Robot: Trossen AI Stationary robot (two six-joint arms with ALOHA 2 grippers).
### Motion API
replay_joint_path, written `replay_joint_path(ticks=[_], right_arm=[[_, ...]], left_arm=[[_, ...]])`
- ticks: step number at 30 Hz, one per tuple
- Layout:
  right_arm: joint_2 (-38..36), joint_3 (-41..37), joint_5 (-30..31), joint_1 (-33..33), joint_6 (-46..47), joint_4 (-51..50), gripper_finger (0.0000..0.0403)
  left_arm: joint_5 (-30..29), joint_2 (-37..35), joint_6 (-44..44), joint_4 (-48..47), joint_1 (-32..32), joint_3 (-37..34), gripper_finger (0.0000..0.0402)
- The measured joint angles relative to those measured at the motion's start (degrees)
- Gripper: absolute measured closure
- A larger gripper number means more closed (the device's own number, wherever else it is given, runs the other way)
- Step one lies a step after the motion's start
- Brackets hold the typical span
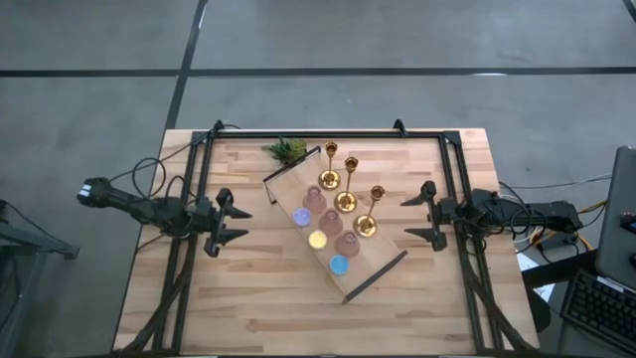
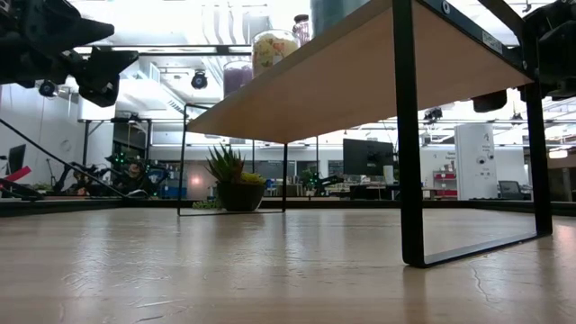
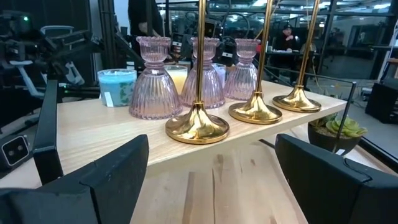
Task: Pick & Place candle stick holders
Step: Return to Home Position
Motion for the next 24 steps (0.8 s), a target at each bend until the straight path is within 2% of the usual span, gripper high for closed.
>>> replay_joint_path(ticks=[8,24], right_arm=[[0.0,0.0,0.0,0.0,0.0,0.0,0.0053],[0.0,0.0,0.0,0.0,0.0,0.0,0.006]], left_arm=[[0.0,0.0,0.0,0.0,0.01,-0.04,0.0183],[0.0,0.0,-0.01,0.0,0.01,-0.07,0.0183]])
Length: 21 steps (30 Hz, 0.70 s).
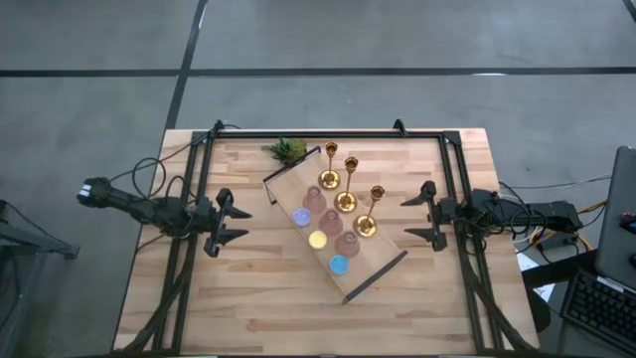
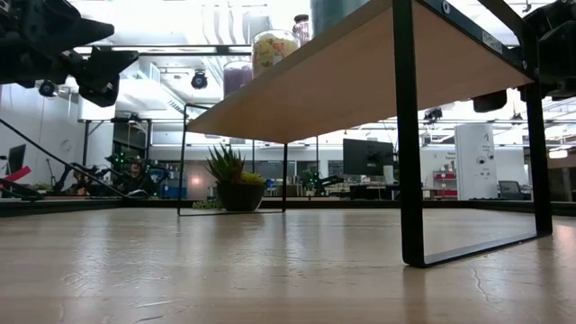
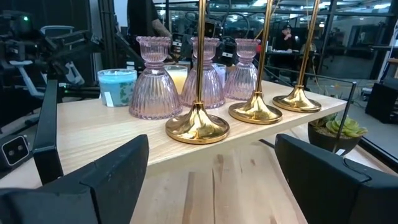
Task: Pick & Place candle stick holders
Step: Return to Home Position
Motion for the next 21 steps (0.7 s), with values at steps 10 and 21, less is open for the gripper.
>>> replay_joint_path(ticks=[10,21], right_arm=[[0.0,0.0,0.0,0.0,0.0,0.0,0.0056],[0.0,0.0,0.0,0.02,-0.01,0.0,0.0056]], left_arm=[[0.0,0.0,0.01,0.0,-0.01,-0.02,0.0183],[0.0,0.0,0.01,0.0,-0.01,-0.04,0.0183]])
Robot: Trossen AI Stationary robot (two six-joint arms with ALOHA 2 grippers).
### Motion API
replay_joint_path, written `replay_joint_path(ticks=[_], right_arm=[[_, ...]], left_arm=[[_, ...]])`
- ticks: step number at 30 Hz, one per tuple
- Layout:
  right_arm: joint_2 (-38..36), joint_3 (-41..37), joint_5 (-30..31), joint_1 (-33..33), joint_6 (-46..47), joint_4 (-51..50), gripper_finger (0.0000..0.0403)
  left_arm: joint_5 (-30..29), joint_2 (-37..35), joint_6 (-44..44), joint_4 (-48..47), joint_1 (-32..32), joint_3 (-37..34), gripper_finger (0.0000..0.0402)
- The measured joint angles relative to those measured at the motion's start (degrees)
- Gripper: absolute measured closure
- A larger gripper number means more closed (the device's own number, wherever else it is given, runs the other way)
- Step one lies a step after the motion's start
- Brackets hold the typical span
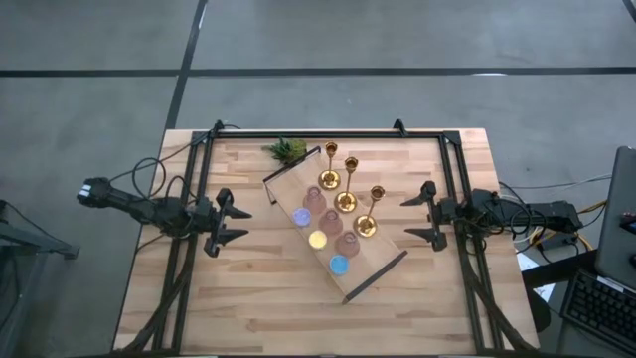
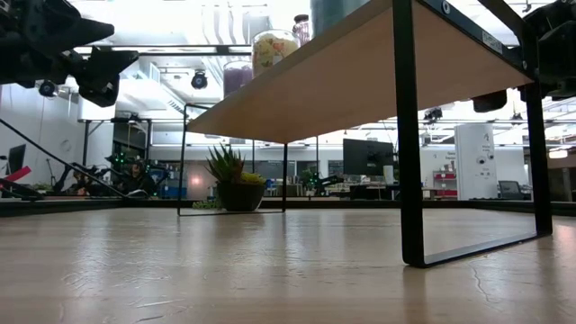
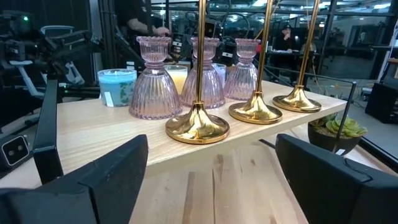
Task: Pick & Place candle stick holders
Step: Return to Home Position
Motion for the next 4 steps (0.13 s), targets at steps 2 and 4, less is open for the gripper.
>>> replay_joint_path(ticks=[2,4], right_arm=[[0.0,0.0,0.02,0.0,0.01,0.0,0.0054],[0.0,0.0,0.0,0.0,0.0,0.0,0.0053]], left_arm=[[0.0,0.0,0.0,0.0,0.0,0.0,0.0183],[0.0,0.0,-0.01,0.0,0.0,0.0,0.0183]])
